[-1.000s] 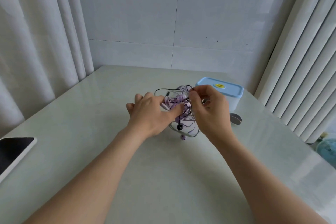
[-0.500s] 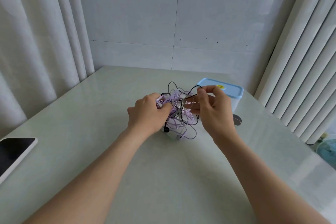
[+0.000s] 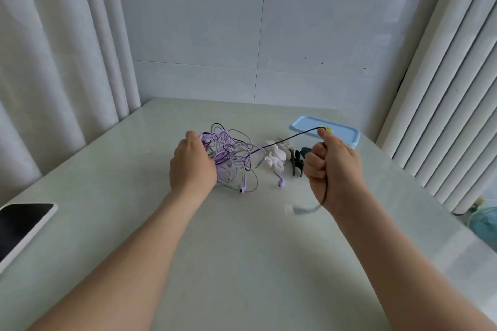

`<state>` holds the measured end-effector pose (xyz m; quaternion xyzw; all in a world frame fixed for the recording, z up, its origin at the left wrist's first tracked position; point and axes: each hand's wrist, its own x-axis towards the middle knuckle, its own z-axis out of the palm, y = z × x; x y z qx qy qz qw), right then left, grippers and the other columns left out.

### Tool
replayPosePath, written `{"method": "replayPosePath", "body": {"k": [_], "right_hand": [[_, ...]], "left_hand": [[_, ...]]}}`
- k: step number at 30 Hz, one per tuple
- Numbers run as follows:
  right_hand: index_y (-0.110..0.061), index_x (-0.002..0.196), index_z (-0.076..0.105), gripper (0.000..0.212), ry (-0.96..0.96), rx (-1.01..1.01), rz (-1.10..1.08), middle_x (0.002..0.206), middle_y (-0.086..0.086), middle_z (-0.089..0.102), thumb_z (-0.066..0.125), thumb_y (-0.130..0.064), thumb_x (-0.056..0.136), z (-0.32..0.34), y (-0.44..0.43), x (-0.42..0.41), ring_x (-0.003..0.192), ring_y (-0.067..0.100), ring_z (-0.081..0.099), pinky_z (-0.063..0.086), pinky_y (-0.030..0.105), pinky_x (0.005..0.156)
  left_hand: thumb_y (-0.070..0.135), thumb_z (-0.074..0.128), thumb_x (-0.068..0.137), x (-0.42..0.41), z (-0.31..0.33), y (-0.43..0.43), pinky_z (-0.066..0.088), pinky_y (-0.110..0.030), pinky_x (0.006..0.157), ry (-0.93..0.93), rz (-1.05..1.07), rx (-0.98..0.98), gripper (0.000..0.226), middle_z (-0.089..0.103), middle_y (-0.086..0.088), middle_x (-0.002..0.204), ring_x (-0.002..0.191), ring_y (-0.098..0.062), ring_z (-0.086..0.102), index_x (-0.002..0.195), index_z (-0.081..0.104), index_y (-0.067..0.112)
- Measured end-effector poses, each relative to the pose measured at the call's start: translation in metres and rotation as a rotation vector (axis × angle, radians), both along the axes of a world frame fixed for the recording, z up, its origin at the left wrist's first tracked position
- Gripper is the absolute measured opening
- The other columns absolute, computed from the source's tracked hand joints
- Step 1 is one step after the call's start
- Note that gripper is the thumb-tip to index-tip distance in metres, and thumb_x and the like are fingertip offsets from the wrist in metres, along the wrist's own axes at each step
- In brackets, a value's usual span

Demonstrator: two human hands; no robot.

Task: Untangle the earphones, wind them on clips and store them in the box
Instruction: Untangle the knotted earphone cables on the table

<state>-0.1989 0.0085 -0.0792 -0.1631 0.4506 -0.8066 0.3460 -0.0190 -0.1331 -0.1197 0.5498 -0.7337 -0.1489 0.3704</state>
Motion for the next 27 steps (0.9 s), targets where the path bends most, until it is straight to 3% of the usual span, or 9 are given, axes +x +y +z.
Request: {"method": "replayPosePath", "body": {"k": [2, 6, 9, 12, 14, 16, 18, 21, 27], "right_hand": [[-0.010, 0.084, 0.052, 0.020, 0.159, 0.142, -0.025, 0.057, -0.002, 0.027, 0.057, -0.014, 0.103, -0.002, 0.000, -0.003, 0.043, 0.014, 0.025, 0.020, 0.022, 0.039], [-0.004, 0.062, 0.042, 0.027, 0.985, 0.554, -0.286, 0.054, 0.004, 0.034, 0.055, -0.013, 0.084, -0.008, 0.002, 0.003, 0.057, 0.022, 0.027, 0.026, 0.031, 0.053], [-0.006, 0.071, 0.054, 0.017, 1.311, 0.787, -0.367, 0.060, 0.007, 0.048, 0.049, -0.013, 0.085, -0.013, 0.001, 0.009, 0.061, 0.032, 0.039, 0.029, 0.033, 0.050], [-0.012, 0.105, 0.056, 0.015, 1.451, 0.897, -0.320, 0.095, 0.007, 0.057, 0.048, -0.010, 0.092, -0.015, 0.001, 0.011, 0.082, 0.034, 0.049, 0.032, 0.037, 0.061], [-0.012, 0.133, 0.050, 0.042, 1.609, 0.926, -0.300, 0.126, 0.013, 0.053, 0.053, -0.009, 0.091, -0.022, -0.001, 0.006, 0.104, 0.038, 0.048, 0.034, 0.040, 0.076], [-0.020, 0.144, 0.049, 0.057, 1.712, 0.847, -0.303, 0.142, 0.013, 0.043, 0.060, -0.009, 0.088, -0.028, -0.004, 0.003, 0.119, 0.038, 0.042, 0.034, 0.042, 0.089], [-0.023, 0.136, 0.063, 0.053, 1.732, 0.628, -0.257, 0.134, 0.008, 0.051, 0.064, -0.004, 0.086, -0.031, -0.007, 0.004, 0.121, 0.034, 0.044, 0.040, 0.042, 0.094], [-0.018, 0.117, 0.076, 0.039, 1.771, 0.441, -0.111, 0.110, 0.004, 0.068, 0.062, 0.003, 0.088, -0.036, -0.014, 0.010, 0.105, 0.030, 0.059, 0.049, 0.038, 0.088], [-0.017, 0.136, 0.067, 0.038, 1.752, 0.526, 0.130, 0.124, 0.008, 0.071, 0.049, -0.011, 0.104, -0.053, -0.024, 0.017, 0.118, 0.031, 0.062, 0.050, 0.042, 0.097]], "left_hand": [[-0.003, 0.047, 0.098, 0.000, 0.000, 0.001, 0.037, -0.045, 0.082, 0.044, -0.013, -0.015, 0.030, 0.056, -0.025, 0.126, 0.114, -0.047, 0.053, 0.128, 0.048, 0.000], [0.009, 0.051, 0.103, -0.004, -0.003, -0.004, 0.033, -0.036, 0.083, 0.172, -0.083, -0.056, 0.026, 0.054, -0.022, 0.128, 0.113, -0.040, 0.053, 0.128, 0.051, 0.003], [0.019, 0.054, 0.103, -0.008, -0.003, -0.005, 0.036, -0.035, 0.093, 0.165, -0.122, -0.036, 0.035, 0.054, -0.021, 0.134, 0.120, -0.038, 0.052, 0.135, 0.053, 0.005], [0.040, 0.047, 0.101, -0.011, 0.000, 0.003, 0.035, -0.043, 0.103, 0.062, -0.048, -0.070, 0.046, 0.048, -0.012, 0.141, 0.129, -0.038, 0.042, 0.138, 0.056, 0.014], [0.057, 0.047, 0.091, -0.012, 0.003, 0.008, 0.036, -0.044, 0.097, 0.033, -0.055, -0.191, 0.049, 0.052, -0.006, 0.127, 0.123, -0.035, 0.042, 0.118, 0.065, 0.021], [0.069, 0.059, 0.081, -0.012, 0.004, 0.011, 0.036, -0.040, 0.090, -0.014, -0.101, -0.302, 0.044, 0.051, 0.002, 0.108, 0.109, -0.029, 0.043, 0.090, 0.065, 0.027], [0.071, 0.070, 0.076, -0.014, 0.003, 0.014, 0.035, -0.038, 0.090, -0.146, -0.141, -0.292, 0.043, 0.049, 0.005, 0.102, 0.105, -0.024, 0.041, 0.078, 0.065, 0.028], [0.061, 0.073, 0.081, -0.014, 0.000, 0.018, 0.033, -0.039, 0.092, -0.290, -0.135, -0.194, 0.030, 0.051, 0.003, 0.113, 0.113, -0.030, 0.042, 0.088, 0.073, 0.031], [0.042, 0.066, 0.094, -0.016, 0.002, 0.017, 0.025, -0.036, 0.080, -0.208, -0.198, -0.046, 0.020, 0.052, 0.006, 0.113, 0.114, -0.030, 0.037, 0.081, 0.076, 0.031]]}}
